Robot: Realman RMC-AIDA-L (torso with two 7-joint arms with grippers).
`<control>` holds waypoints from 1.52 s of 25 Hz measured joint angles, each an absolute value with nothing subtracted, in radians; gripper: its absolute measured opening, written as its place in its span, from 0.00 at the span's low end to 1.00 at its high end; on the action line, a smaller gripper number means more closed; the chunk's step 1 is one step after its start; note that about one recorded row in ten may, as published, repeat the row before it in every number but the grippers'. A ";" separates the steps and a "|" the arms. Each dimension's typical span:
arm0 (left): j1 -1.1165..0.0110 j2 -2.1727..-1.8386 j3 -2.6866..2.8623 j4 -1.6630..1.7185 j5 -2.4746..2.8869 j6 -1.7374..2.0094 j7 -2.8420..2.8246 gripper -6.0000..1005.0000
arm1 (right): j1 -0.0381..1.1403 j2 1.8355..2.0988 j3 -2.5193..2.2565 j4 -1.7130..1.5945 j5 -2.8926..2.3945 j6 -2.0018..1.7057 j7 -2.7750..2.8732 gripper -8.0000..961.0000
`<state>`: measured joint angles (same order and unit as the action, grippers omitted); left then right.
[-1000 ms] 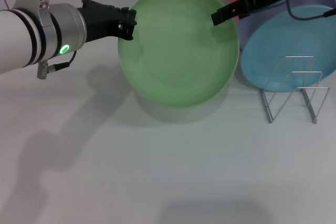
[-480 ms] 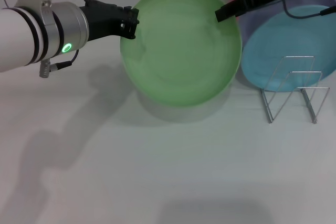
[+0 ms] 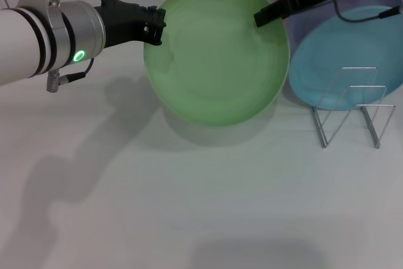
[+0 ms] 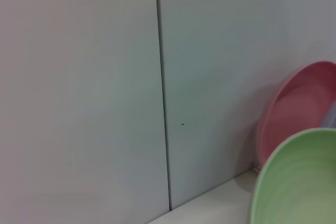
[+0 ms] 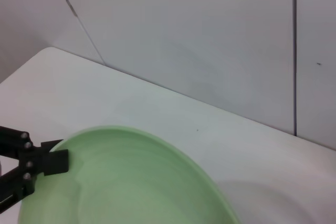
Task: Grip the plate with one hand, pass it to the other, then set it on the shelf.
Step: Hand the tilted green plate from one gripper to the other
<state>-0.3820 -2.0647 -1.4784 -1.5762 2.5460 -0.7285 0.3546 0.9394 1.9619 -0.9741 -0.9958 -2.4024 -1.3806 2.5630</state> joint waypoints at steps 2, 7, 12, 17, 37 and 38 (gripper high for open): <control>-0.382 -2.065 -1.479 -1.576 2.546 -0.729 0.355 0.04 | 0.943 1.962 -0.975 -0.994 -2.404 -1.380 2.562 0.49; -0.382 -2.065 -1.479 -1.576 2.545 -0.729 0.354 0.04 | 0.944 1.962 -0.976 -0.994 -2.405 -1.378 2.561 0.45; -0.382 -2.065 -1.479 -1.577 2.545 -0.729 0.354 0.04 | 0.945 1.962 -0.982 -0.994 -2.407 -1.379 2.560 0.41; -0.382 -2.065 -1.476 -1.579 2.544 -0.731 0.354 0.04 | 0.945 1.962 -0.986 -0.994 -2.407 -1.376 2.560 0.37; -0.340 -2.064 -1.479 -1.588 2.298 -0.624 0.532 0.06 | 0.866 2.036 -0.999 -1.120 -2.415 -1.350 2.455 0.22; -0.340 -2.065 -1.478 -1.591 2.298 -0.624 0.533 0.08 | 0.862 2.036 -1.000 -1.126 -2.415 -1.351 2.455 0.22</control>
<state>-0.3400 -2.0646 -1.4776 -1.5913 2.2975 -0.6244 0.5335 0.8621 2.0363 -0.9999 -1.1259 -2.4148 -1.3513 2.4553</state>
